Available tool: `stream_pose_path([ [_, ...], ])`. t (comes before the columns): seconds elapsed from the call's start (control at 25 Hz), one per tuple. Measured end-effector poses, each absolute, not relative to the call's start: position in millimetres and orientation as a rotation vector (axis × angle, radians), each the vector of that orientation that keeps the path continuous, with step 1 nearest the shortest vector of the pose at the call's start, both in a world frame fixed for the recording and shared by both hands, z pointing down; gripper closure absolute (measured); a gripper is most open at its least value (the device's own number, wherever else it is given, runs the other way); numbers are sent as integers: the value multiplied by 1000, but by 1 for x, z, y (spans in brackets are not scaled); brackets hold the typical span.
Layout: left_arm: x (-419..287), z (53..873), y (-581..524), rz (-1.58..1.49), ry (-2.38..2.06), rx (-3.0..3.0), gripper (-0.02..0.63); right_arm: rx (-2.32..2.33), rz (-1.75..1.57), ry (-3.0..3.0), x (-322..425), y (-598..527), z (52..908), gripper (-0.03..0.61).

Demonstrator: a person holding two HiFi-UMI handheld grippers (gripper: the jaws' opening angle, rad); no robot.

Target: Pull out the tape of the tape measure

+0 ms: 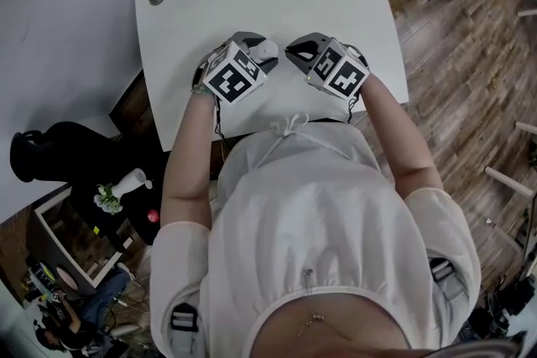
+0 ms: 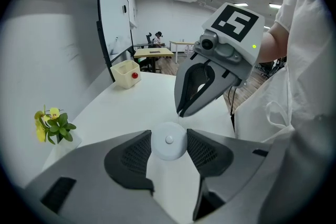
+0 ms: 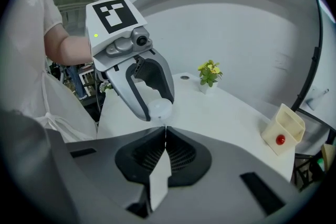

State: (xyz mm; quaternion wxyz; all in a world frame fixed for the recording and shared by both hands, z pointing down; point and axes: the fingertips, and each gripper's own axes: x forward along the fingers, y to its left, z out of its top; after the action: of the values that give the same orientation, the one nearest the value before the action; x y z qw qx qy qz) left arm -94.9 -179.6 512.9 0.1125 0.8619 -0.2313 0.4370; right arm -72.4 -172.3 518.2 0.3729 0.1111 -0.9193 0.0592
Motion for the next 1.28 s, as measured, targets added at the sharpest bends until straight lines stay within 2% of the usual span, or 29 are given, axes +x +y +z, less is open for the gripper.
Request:
stream_pose_path([
  [0.64, -115, 523, -175, 1275, -767, 2486, 386, 486, 310, -2226, -32, -183, 535, 569],
  [1.28, -167, 530, -177, 1224, -909, 2343, 387, 706, 483, -2120, 36, -207, 558, 569],
])
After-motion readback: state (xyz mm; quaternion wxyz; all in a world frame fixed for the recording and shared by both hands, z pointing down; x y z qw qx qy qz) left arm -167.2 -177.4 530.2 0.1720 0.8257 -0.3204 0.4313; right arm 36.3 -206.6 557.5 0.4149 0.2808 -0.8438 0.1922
